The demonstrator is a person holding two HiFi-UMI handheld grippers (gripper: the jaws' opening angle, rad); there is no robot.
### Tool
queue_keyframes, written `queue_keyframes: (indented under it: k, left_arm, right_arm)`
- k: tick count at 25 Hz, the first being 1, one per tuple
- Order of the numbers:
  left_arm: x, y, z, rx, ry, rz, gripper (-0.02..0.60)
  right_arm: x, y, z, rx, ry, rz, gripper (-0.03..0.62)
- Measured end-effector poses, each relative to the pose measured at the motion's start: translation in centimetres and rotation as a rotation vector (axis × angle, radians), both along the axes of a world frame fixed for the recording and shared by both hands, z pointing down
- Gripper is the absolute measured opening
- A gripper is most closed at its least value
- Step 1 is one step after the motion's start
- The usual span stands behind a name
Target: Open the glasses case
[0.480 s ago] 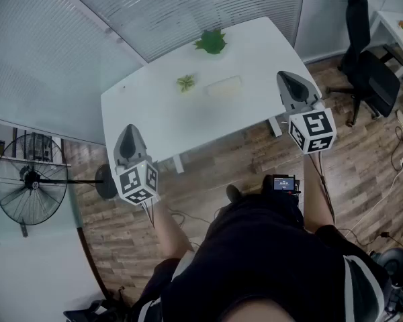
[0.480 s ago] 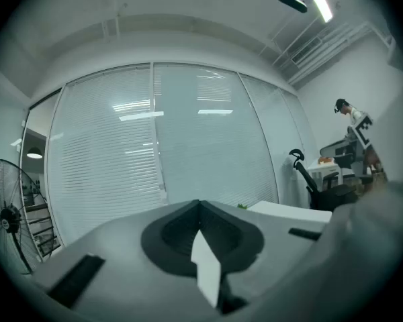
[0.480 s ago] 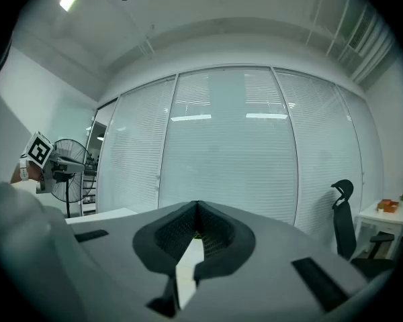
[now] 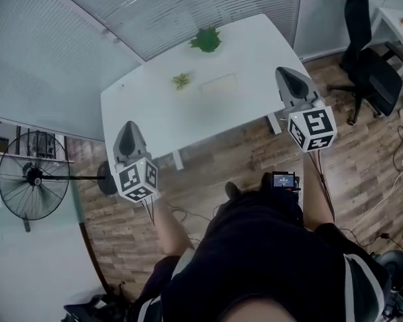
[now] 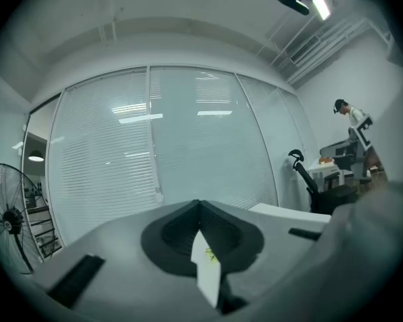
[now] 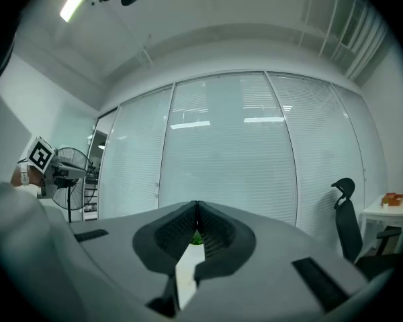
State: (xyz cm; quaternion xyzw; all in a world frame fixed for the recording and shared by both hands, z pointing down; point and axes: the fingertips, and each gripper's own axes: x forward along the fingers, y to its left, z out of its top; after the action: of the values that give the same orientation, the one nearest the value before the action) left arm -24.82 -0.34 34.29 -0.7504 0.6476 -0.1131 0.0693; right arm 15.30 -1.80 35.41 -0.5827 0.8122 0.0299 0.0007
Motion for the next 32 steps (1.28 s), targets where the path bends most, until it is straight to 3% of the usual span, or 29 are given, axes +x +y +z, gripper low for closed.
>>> queue_keyframes:
  k: [4, 10, 16, 27, 32]
  left_arm:
    - [1.7, 0.3, 0.1, -0.007, -0.001, -0.002, 0.0]
    - [4.5, 0.6, -0.2, -0.019, -0.036, 0.008, 0.0]
    - [4.2, -1.7, 0.3, -0.022, -0.039, -0.004, 0.0]
    - [2.4, -14.1, 2.8, 0.009, 0.054, 0.081, 0.0]
    - [3.4, -20.7, 2.7, -0.001, 0.084, 0.183, 0.0]
  right_arm:
    - [0.4, 0.5, -0.5, 0.051, -0.014, -0.037, 0.015]
    - [1.5, 0.5, 0.6, 0.039, -0.054, -0.073, 0.015]
    - [1.6, -2.0, 2.3, 0.01, -0.048, -0.076, 0.015]
    - [-2.9, -12.5, 2.7, -0.006, 0.039, -0.046, 0.015]
    - [-4.8, -18.1, 2.9, -0.035, 0.062, -0.027, 0.015]
